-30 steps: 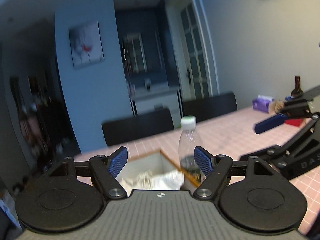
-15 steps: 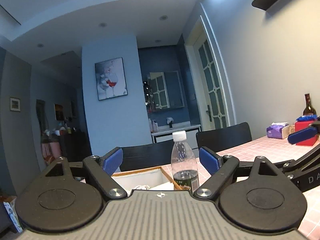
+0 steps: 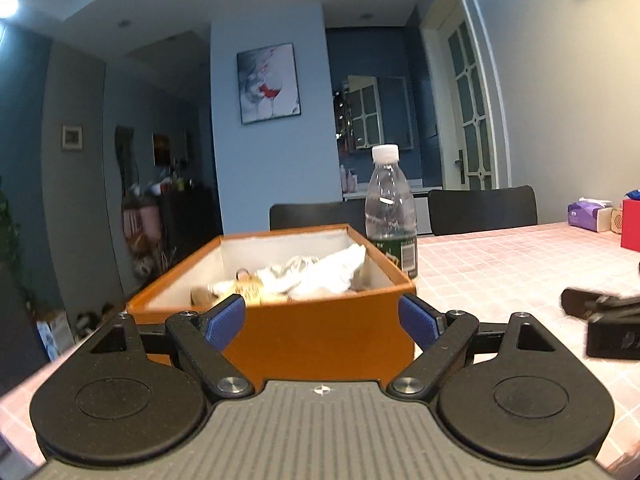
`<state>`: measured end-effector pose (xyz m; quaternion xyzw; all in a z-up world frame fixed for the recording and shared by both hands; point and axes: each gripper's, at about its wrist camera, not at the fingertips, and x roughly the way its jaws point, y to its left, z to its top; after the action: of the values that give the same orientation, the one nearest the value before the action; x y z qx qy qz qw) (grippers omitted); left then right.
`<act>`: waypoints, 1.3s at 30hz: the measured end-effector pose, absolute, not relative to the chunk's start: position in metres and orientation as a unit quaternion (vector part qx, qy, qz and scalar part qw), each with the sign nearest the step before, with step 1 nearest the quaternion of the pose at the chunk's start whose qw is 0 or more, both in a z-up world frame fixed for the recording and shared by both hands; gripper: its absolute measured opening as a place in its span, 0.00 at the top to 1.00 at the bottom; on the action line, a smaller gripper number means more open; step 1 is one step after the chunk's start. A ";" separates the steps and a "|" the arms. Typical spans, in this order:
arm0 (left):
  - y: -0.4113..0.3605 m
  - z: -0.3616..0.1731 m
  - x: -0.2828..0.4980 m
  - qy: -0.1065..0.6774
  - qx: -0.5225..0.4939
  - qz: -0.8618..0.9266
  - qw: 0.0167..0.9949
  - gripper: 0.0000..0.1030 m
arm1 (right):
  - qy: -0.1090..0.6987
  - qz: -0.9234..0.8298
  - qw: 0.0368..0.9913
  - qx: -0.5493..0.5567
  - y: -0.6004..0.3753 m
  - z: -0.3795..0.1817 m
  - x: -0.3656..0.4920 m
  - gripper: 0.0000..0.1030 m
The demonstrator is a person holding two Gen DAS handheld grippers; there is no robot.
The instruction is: Organize soft objects
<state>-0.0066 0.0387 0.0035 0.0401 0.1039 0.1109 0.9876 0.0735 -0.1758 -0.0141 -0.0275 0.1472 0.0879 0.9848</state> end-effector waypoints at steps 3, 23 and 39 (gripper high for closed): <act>0.041 -0.002 -0.009 0.118 0.035 0.114 0.986 0.02 | 0.179 0.095 0.979 -0.016 -0.178 -0.022 0.077 0.05; 0.038 -0.018 -0.010 0.136 0.039 0.106 0.984 0.02 | 0.200 0.078 0.977 -0.002 -0.178 -0.035 0.079 0.05; 0.037 -0.018 -0.009 0.136 0.039 0.105 0.984 0.02 | 0.196 0.077 0.978 -0.001 -0.177 -0.034 0.079 0.05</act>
<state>-0.0088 0.0370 -0.0179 0.0386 0.1356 0.1053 0.9844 0.0792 -0.1773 -0.0336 -0.0012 0.1960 0.0767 0.9776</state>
